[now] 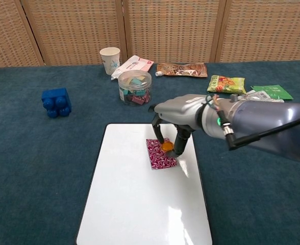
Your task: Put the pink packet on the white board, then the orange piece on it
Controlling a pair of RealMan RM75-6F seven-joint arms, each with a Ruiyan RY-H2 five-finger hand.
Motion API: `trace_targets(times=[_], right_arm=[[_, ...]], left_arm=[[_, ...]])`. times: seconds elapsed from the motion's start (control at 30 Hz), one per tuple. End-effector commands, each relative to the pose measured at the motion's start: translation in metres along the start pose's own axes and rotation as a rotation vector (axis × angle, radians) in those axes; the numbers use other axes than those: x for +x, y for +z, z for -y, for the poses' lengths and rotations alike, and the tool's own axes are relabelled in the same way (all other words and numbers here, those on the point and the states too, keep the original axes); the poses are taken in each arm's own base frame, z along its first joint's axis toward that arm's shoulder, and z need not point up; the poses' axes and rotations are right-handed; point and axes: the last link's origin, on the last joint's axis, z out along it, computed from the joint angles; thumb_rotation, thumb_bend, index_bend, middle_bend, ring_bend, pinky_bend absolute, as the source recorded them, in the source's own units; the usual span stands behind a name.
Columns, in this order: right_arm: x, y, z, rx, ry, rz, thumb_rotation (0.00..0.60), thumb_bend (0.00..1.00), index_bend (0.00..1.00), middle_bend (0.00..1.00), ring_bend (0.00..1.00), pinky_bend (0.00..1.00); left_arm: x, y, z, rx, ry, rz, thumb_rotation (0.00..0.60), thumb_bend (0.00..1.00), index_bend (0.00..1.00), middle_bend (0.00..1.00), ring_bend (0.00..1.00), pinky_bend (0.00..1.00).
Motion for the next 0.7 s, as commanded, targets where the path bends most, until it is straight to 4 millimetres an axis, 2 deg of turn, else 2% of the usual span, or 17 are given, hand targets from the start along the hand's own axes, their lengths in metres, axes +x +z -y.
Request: trace_targets(times=[0.03, 0.13, 0.2, 0.37, 0.43, 0.53, 0.7], right_arm=[[-0.0004, 0.0071, 0.0112, -0.027, -0.015, 0.003, 0.6, 0.36, 0.64, 0.0, 0.0, 0.0], [-0.001, 0.0096, 0.0136, -0.041, -0.013, 0.005, 0.6, 0.36, 0.64, 0.0, 0.0, 0.0], [-0.0013, 0.0107, 0.0127, -0.052, -0.019, 0.005, 0.6, 0.36, 0.59, 0.0, 0.0, 0.0], [-0.0029, 0.0112, 0.0102, -0.067, -0.02, 0.013, 0.6, 0.34, 0.14, 0.0, 0.0, 0.0], [-0.0039, 0.0104, 0.0107, -0.062, -0.017, 0.018, 0.6, 0.34, 0.04, 0.0, 0.0, 0.0], [-0.0041, 0.0094, 0.0121, -0.055, -0.012, 0.018, 0.6, 0.34, 0.0, 0.0, 0.0, 0.0], [0.0014, 0.007, 0.0113, -0.051, 0.012, 0.002, 0.6, 0.34, 0.0, 0.0, 0.0, 0.0]], left_arm=[[-0.0005, -0.0001, -0.0003, -0.003, 0.0, 0.004, 0.589, 0.0, 0.0, 0.0, 0.0, 0.0], [-0.0009, -0.0005, -0.0005, -0.005, 0.0, 0.005, 0.589, 0.0, 0.0, 0.0, 0.0, 0.0], [-0.0007, -0.0007, -0.0004, -0.005, -0.002, 0.005, 0.588, 0.0, 0.0, 0.0, 0.0, 0.0], [0.0, -0.001, -0.0006, -0.007, -0.003, 0.002, 0.588, 0.0, 0.0, 0.0, 0.0, 0.0], [-0.0004, -0.001, -0.0005, -0.007, -0.002, 0.003, 0.587, 0.0, 0.0, 0.0, 0.0, 0.0], [-0.0011, -0.001, -0.0005, -0.007, -0.001, 0.006, 0.589, 0.0, 0.0, 0.0, 0.0, 0.0], [-0.0007, -0.0012, -0.0004, -0.006, -0.003, 0.004, 0.588, 0.0, 0.0, 0.0, 0.0, 0.0]])
